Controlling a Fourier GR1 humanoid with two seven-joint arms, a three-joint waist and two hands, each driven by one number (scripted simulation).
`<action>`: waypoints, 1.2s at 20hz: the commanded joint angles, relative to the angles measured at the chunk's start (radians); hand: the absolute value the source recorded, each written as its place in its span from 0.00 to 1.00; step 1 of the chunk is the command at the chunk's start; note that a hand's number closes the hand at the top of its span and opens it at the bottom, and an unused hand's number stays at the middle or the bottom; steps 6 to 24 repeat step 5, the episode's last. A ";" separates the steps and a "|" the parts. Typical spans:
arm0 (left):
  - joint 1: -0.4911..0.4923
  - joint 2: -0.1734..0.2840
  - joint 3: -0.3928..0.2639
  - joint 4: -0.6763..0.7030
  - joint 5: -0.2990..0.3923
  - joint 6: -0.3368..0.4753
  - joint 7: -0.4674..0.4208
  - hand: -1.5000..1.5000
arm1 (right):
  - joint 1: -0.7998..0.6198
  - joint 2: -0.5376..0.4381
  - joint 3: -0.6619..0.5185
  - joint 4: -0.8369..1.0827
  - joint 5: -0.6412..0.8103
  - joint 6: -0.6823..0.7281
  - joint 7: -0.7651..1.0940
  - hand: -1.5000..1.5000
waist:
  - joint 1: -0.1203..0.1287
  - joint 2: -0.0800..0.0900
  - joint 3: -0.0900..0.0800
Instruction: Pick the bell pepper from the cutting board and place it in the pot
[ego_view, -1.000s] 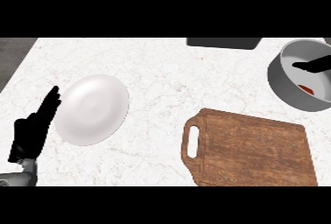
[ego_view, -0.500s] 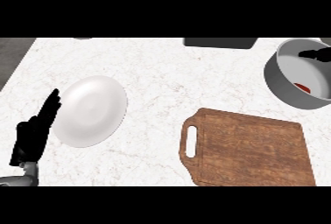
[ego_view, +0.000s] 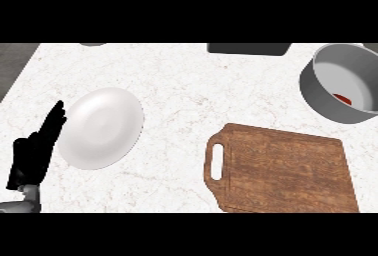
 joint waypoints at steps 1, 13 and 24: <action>0.019 -0.015 -0.015 0.005 -0.019 0.006 -0.024 0.50 | 0.012 -0.082 -0.037 0.014 -0.040 0.152 0.016 0.00 | -0.005 0.000 0.000; 0.057 -0.023 -0.015 -0.050 -0.012 0.010 0.007 0.50 | 0.142 -0.129 -0.054 0.003 -0.060 0.218 -0.069 0.00 | -0.010 -0.003 0.002; 0.057 -0.023 -0.015 -0.050 -0.012 0.010 0.007 0.50 | 0.142 -0.129 -0.054 0.003 -0.060 0.218 -0.069 0.00 | -0.010 -0.003 0.002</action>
